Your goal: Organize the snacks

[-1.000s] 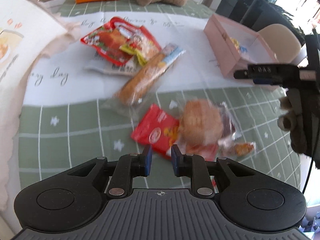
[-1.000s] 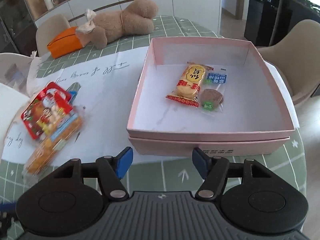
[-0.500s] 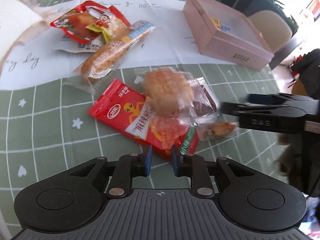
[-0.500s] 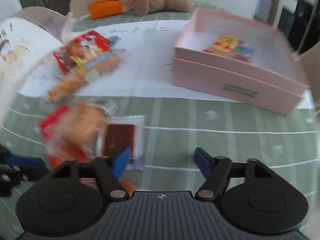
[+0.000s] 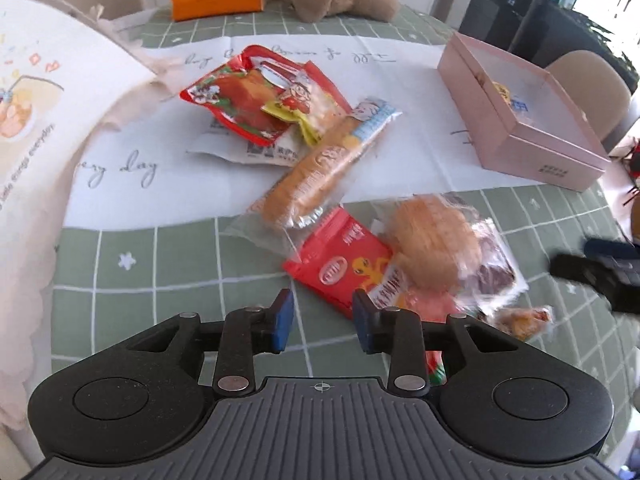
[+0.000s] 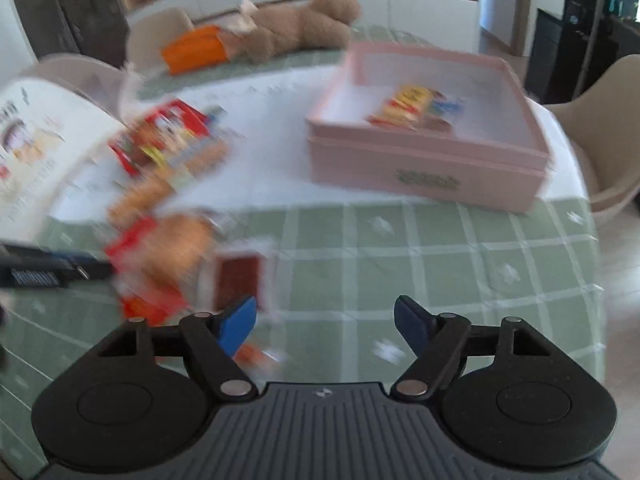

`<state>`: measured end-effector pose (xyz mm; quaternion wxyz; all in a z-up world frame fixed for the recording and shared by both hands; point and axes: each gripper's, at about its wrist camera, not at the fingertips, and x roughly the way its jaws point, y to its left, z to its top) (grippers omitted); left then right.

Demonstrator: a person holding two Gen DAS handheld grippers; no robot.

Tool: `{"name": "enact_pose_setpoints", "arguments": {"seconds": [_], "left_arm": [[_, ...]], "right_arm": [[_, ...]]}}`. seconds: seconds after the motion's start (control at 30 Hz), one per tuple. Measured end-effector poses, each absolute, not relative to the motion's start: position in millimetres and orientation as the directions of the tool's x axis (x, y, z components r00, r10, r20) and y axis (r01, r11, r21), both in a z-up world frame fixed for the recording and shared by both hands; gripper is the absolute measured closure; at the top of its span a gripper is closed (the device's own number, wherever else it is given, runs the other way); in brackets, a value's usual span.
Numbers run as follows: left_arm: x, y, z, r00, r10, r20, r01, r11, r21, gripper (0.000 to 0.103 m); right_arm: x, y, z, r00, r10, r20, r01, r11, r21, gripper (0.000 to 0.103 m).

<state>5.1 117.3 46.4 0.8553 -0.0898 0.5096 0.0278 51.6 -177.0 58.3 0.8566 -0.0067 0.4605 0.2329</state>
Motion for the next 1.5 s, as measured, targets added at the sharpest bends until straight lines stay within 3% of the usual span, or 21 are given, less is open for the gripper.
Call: {"name": "enact_pose_setpoints", "arguments": {"seconds": [0.17, 0.33, 0.37, 0.4, 0.53, 0.67, 0.87, 0.93, 1.0, 1.03, 1.2, 1.3, 1.43, 1.5], "left_arm": [[1.4, 110.8, 36.3, 0.447, -0.17, -0.879, -0.132, 0.959, -0.252, 0.067], [-1.8, 116.1, 31.5, 0.455, -0.169, -0.874, -0.181, 0.944, -0.277, 0.067], [-1.1, 119.8, 31.2, 0.462, -0.166, -0.871, -0.201, 0.937, -0.285, 0.067], [0.9, 124.2, 30.3, 0.47, -0.165, -0.867, -0.219, 0.93, -0.295, 0.067], [18.9, 128.8, 26.9, 0.496, -0.152, -0.855, -0.25, 0.918, -0.308, 0.069], [44.3, 111.9, 28.0, 0.499, -0.149, -0.854, -0.159, 0.953, -0.259, 0.068], [57.8, 71.6, 29.5, 0.483, -0.206, -0.851, 0.099, 0.978, -0.181, 0.064], [52.5, 69.6, 31.6, 0.493, -0.167, -0.854, 0.104, 0.986, -0.133, 0.063], [48.4, 72.6, 34.5, 0.496, -0.1, -0.863, 0.065, 0.995, -0.078, 0.067], [45.9, 75.3, 37.0, 0.496, -0.077, -0.865, 0.037, 0.997, -0.068, 0.067], [36.4, 78.0, 47.8, 0.494, -0.123, -0.861, -0.042, 0.985, -0.165, 0.067], [34.5, 50.4, 46.5, 0.488, -0.119, -0.865, 0.045, 0.993, -0.111, 0.067], [26.7, 17.2, 38.2, 0.49, -0.028, -0.871, 0.132, 0.99, 0.042, 0.063], [25.1, 10.2, 36.6, 0.49, -0.026, -0.872, 0.154, 0.986, 0.057, 0.062]], "right_arm": [[78.4, -114.9, 52.3, 0.389, 0.459, -0.799, -0.407, 0.864, 0.298, 0.02], [91.7, -73.1, 26.4, 0.284, 0.47, -0.836, -0.449, 0.836, 0.317, 0.021], [89.7, -68.9, 25.8, 0.299, 0.433, -0.85, -0.473, 0.841, 0.263, 0.03], [87.1, -68.7, 25.5, 0.308, 0.404, -0.861, -0.483, 0.847, 0.224, 0.048], [86.9, -105.1, 29.8, 0.365, 0.342, -0.866, -0.438, 0.884, 0.164, 0.052], [85.3, -159.1, 33.6, 0.42, 0.271, -0.866, -0.352, 0.928, 0.12, 0.052], [74.5, -220.8, 32.0, 0.491, 0.189, -0.851, -0.242, 0.967, 0.075, 0.052], [69.9, -235.7, 27.0, 0.499, 0.169, -0.85, -0.207, 0.976, 0.072, 0.049], [64.5, -247.2, 21.8, 0.506, 0.158, -0.848, -0.174, 0.982, 0.079, 0.032], [61.4, -250.7, 20.4, 0.507, 0.155, -0.848, -0.162, 0.983, 0.082, 0.028], [39.3, -252.7, 9.4, 0.558, 0.111, -0.822, -0.155, 0.988, 0.028, 0.015], [25.7, -249.6, 4.2, 0.586, 0.11, -0.802, -0.144, 0.989, 0.03, 0.005], [11.0, -252.4, -1.3, 0.635, 0.103, -0.766, -0.129, 0.991, 0.027, 0.0], [6.4, -254.4, -1.8, 0.643, 0.109, -0.758, -0.136, 0.99, 0.026, 0.0]]}}
